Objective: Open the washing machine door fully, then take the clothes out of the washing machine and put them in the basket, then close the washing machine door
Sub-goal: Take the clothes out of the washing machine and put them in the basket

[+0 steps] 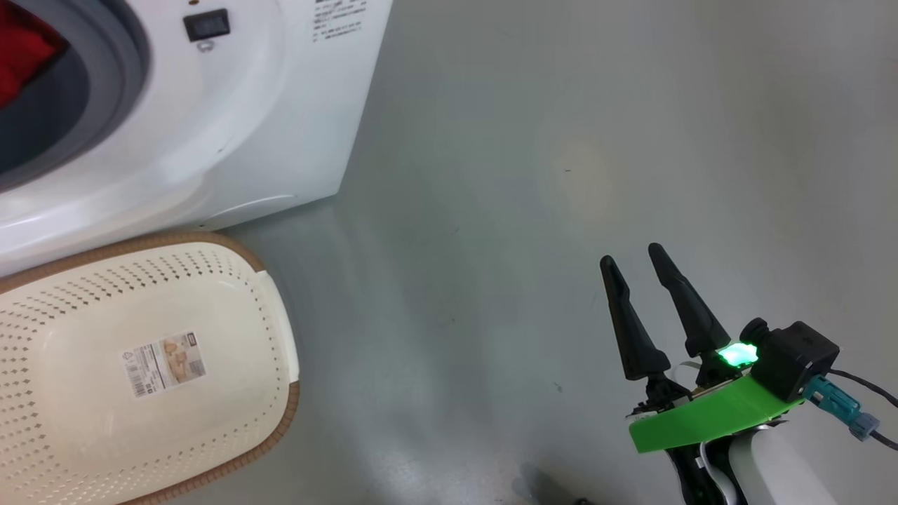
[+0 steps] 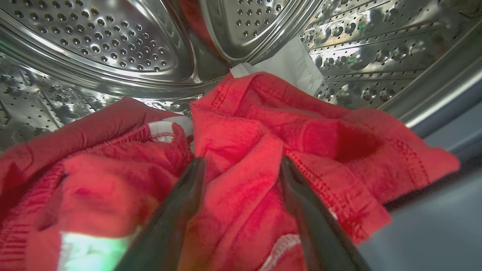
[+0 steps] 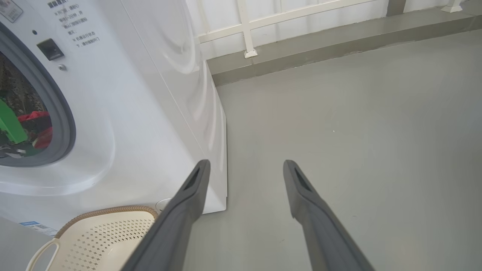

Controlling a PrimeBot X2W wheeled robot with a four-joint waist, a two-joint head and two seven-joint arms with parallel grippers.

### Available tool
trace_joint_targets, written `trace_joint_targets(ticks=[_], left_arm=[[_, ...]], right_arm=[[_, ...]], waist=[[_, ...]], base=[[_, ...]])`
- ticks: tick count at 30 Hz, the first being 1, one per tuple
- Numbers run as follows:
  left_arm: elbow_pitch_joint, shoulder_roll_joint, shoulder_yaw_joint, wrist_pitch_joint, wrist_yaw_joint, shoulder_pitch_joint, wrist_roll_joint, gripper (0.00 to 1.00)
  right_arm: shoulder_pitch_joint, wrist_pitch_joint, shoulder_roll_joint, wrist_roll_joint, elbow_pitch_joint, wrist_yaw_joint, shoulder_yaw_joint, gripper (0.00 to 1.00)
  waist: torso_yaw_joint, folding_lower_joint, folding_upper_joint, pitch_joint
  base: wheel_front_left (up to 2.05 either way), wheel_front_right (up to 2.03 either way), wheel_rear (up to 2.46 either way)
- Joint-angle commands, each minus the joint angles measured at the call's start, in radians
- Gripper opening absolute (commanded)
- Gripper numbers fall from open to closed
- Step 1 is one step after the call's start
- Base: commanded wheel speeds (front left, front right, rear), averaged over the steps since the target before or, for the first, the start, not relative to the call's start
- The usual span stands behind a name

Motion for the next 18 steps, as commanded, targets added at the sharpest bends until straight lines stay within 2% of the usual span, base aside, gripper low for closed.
trace_joint_targets(ticks=[1, 5, 6, 7, 8, 9, 18], left_arm=[[-0.006, 0.059, 0.004, 0.006, 0.002, -0.033, -0.011, 1.00], [0.001, 0.058, -0.012, 0.020, 0.002, -0.040, -0.031, 1.00], [0.004, 0.057, -0.017, 0.029, 0.002, -0.041, -0.039, 0.86], [0.005, 0.057, -0.024, 0.035, 0.002, -0.041, -0.045, 0.47], [0.005, 0.057, -0.029, 0.037, 0.002, -0.042, -0.051, 0.35], [0.006, 0.056, -0.034, 0.038, 0.002, -0.042, -0.057, 0.00], [-0.007, 0.042, -0.065, -0.002, 0.002, -0.027, -0.115, 0.00]], right_arm=[[-0.009, -0.006, -0.008, 0.010, -0.025, 0.008, 0.024, 1.00], [-0.011, -0.006, -0.008, 0.011, -0.026, 0.008, 0.027, 1.00], [-0.012, -0.006, -0.008, 0.011, -0.027, 0.008, 0.027, 1.00], [-0.012, -0.006, -0.008, 0.012, -0.027, 0.008, 0.028, 1.00], [-0.012, -0.006, -0.008, 0.012, -0.028, 0.008, 0.028, 1.00], [-0.013, -0.006, -0.008, 0.012, -0.029, 0.008, 0.028, 1.00], [-0.020, -0.006, -0.008, 0.005, -0.023, 0.008, 0.016, 1.00]], waist=[[-0.005, 0.0000, 0.0000, 0.004], [-0.007, 0.0000, 0.0000, 0.005], [-0.007, 0.0000, 0.0000, 0.005], [-0.008, 0.0000, 0.0000, 0.005], [-0.008, 0.0000, 0.0000, 0.004], [-0.007, 0.0000, 0.0000, 0.004], [0.015, 0.0000, 0.0000, -0.015]], base=[[0.00, 0.00, 0.00], [0.00, 0.00, 0.00], [0.00, 0.00, 0.00], [0.00, 0.00, 0.00], [0.00, 0.00, 0.00], [0.00, 0.00, 0.00], [0.00, 0.00, 0.00]])
